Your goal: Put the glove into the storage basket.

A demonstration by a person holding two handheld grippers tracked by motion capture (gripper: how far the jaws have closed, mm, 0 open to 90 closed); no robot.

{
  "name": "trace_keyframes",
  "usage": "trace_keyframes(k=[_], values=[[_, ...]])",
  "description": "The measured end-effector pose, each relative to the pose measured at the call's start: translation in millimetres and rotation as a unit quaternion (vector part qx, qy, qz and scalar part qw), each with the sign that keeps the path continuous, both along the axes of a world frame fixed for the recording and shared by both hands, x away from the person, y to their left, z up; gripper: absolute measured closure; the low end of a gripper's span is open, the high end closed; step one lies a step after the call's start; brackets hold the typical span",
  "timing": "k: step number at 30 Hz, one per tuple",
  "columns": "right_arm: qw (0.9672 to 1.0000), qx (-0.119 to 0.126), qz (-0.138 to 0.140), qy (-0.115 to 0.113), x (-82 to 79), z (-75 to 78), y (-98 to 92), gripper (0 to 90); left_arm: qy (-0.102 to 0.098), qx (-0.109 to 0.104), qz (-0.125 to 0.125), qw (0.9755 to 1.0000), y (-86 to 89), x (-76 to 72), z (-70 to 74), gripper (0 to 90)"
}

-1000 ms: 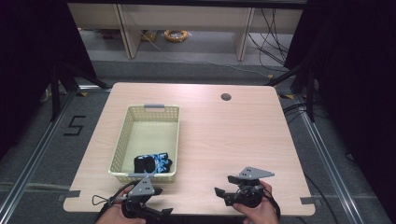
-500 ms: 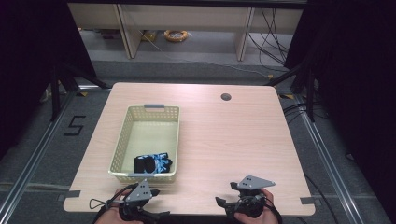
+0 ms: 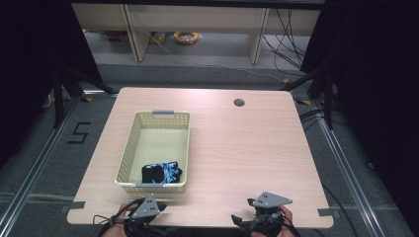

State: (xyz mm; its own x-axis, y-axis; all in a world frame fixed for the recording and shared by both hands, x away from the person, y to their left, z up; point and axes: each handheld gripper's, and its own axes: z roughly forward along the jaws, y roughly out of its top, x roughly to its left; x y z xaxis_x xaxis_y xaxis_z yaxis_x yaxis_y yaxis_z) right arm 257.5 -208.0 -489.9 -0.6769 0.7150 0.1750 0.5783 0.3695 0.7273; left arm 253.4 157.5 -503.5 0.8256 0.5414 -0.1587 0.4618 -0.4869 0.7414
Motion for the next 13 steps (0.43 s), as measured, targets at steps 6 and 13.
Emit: trace_keyframes(k=[6,13], values=[[0.9999,-0.008,-0.007,0.008,-3.6,-0.3,2.2,20.5,-0.013,0.013,-0.011,0.9998,3.4,2.5,0.9,20.6],[0.9999,-0.014,0.004,0.004,-0.8,-1.4,0.3,20.6,-0.007,0.018,-0.002,0.9998,3.2,2.6,-0.8,20.7]])
